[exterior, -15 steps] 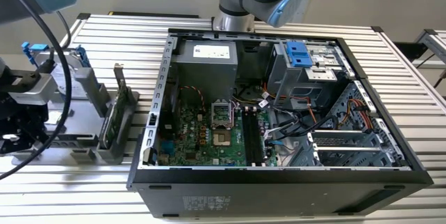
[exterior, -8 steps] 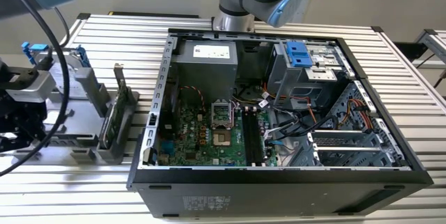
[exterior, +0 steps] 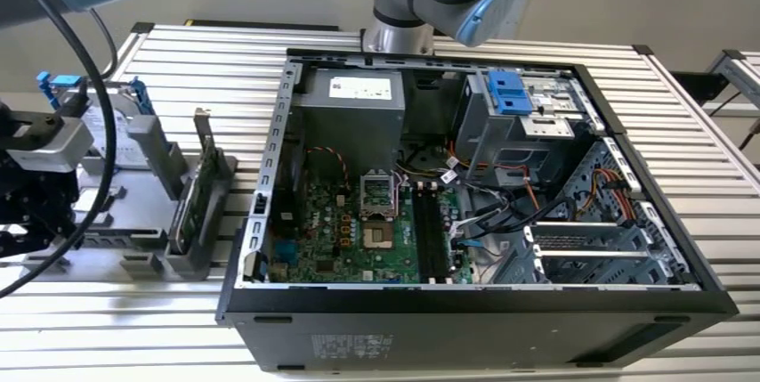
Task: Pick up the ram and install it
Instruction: 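Pick up the ram and move it above insertion slot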
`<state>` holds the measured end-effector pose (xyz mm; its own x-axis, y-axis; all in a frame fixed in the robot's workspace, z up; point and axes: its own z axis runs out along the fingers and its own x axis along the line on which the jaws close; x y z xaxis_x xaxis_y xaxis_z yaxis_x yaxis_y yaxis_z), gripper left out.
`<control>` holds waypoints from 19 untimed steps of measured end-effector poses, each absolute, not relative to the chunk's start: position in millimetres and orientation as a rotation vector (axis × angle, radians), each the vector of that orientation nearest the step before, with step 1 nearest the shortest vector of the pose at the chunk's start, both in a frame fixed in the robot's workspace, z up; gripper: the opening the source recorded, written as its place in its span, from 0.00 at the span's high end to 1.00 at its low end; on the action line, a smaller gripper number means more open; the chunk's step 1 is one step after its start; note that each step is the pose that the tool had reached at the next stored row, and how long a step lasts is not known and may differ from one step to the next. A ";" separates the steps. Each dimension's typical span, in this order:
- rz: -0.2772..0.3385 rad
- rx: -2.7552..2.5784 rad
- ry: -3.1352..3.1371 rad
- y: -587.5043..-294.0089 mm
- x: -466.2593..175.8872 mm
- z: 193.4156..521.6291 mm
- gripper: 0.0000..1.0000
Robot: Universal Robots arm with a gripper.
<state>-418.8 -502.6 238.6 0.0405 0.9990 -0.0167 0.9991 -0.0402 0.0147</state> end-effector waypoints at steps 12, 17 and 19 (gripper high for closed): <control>-0.003 2.250 2.161 -502.6 -418.9 244.1 1.00; -0.003 2.250 2.161 -502.6 -418.9 248.9 1.00; -0.004 2.250 2.161 -502.6 -418.9 251.0 1.00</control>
<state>-418.9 -502.6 251.0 0.0404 0.9990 -0.0170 0.9991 -0.0402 0.0144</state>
